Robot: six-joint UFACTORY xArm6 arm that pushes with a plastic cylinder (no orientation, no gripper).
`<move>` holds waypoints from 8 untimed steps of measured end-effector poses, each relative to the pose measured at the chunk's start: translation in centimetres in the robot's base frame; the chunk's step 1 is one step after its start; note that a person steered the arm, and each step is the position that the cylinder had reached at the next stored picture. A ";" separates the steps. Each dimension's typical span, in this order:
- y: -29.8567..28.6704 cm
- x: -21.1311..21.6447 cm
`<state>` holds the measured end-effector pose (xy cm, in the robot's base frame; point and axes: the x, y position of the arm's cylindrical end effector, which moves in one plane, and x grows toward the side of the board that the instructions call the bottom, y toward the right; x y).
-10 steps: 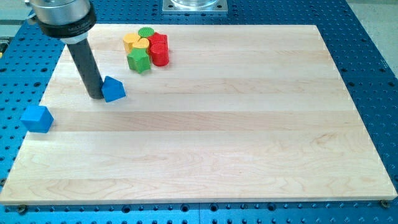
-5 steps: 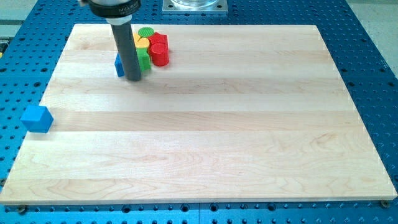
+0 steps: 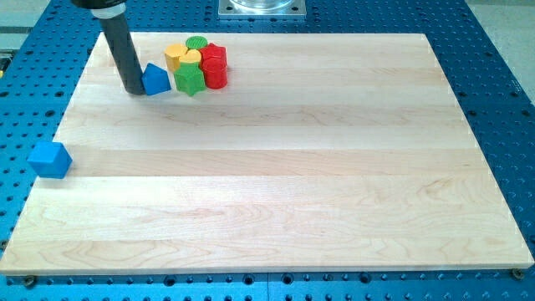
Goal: Push the blue blocks into the group of blocks
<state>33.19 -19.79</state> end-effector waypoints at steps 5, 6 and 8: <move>4.3 15.6; -7.2 21.1; -4.8 15.1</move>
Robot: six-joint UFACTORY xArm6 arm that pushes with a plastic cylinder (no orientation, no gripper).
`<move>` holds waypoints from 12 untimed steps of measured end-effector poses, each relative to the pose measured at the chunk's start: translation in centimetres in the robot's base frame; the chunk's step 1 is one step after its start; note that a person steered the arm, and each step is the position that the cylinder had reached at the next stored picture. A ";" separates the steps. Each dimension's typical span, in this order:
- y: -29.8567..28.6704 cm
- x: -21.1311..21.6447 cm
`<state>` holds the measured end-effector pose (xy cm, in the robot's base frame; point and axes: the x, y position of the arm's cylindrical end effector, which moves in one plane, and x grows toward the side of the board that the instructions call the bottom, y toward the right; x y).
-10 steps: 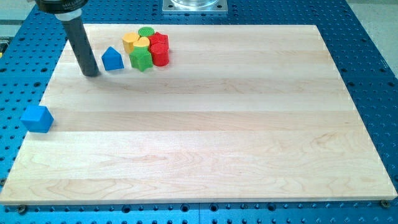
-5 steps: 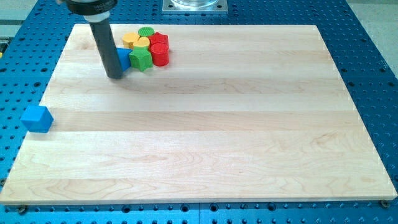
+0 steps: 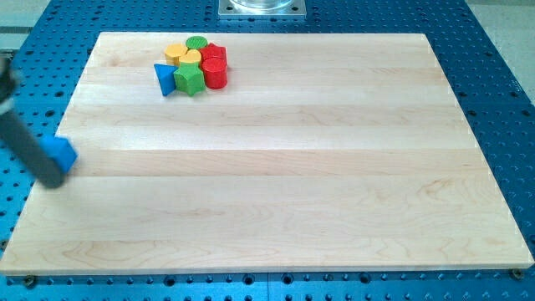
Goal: Push the blue blocks into the group of blocks
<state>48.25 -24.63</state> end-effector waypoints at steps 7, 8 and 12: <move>6.4 -7.5; 5.8 -11.5; -4.7 -10.9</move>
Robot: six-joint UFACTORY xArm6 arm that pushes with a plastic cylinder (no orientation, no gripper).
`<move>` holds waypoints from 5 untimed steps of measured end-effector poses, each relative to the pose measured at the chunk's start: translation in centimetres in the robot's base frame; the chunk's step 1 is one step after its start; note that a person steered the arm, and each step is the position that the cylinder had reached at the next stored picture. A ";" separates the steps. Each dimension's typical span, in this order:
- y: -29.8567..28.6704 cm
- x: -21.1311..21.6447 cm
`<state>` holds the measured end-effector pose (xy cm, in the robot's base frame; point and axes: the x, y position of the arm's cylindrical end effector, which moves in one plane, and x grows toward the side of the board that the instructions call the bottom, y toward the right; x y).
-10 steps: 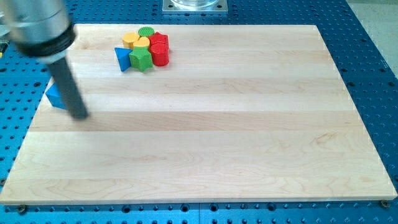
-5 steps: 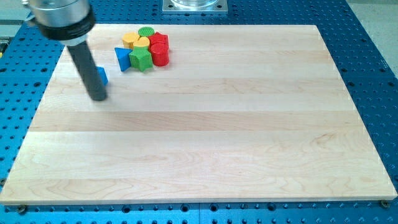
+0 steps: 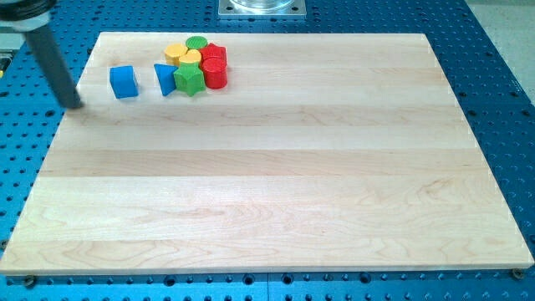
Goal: Push the blue blocks into the group of blocks
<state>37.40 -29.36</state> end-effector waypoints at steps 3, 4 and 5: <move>2.9 -1.0; 5.0 -0.4; 7.7 -4.5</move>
<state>32.86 -21.62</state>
